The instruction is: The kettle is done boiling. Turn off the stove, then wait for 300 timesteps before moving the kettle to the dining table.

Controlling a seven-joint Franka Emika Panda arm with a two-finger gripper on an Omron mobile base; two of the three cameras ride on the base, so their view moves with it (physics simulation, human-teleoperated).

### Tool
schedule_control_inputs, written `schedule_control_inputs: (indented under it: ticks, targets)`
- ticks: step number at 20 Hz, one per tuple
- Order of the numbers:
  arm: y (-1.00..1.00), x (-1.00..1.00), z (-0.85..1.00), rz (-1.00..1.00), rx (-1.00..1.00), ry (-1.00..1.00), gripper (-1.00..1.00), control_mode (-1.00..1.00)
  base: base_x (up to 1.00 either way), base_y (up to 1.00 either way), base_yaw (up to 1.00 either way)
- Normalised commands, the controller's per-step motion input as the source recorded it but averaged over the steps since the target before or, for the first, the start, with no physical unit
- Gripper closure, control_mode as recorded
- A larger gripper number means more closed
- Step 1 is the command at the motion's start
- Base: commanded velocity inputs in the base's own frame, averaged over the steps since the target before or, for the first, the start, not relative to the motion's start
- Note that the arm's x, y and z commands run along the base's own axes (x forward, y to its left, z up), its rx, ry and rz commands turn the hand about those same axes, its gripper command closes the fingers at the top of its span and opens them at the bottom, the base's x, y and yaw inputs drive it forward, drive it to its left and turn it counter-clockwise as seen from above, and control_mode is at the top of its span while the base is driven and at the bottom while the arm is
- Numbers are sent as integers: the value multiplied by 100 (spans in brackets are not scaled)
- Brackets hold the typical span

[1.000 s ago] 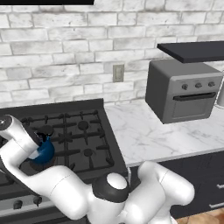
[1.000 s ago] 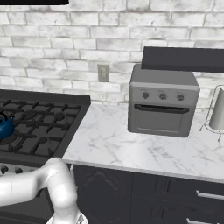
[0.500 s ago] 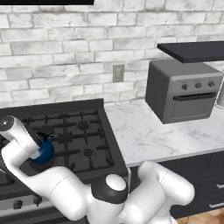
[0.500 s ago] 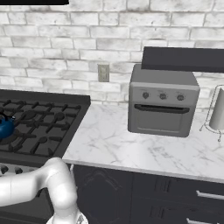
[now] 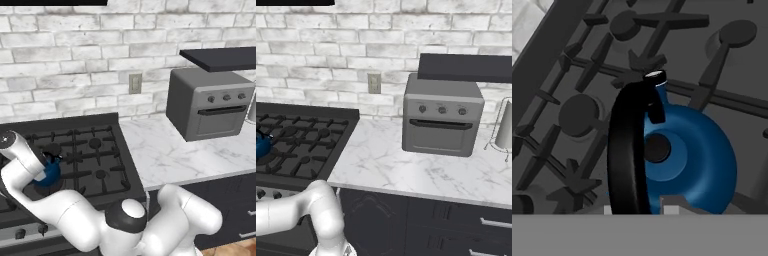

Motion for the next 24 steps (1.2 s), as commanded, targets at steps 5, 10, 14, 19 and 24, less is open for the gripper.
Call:
schedule_control_inputs:
  ticks: [5, 10, 14, 19, 24]
  targets:
    - [0, -16, 29, -1, 0, 0, 100, -100, 0, 0, 0]
    - [0, -14, 39, -1, 0, -1, 100, -100, 0, 0, 0]
    - [0, -15, 39, -1, -1, 0, 100, -100, 0, 0, 0]
    - [-4, -21, 38, 0, -3, 0, 100, -100, 0, 0, 0]
    - [-15, -32, 23, 0, 0, -3, 100, -100, 0, 0, 0]
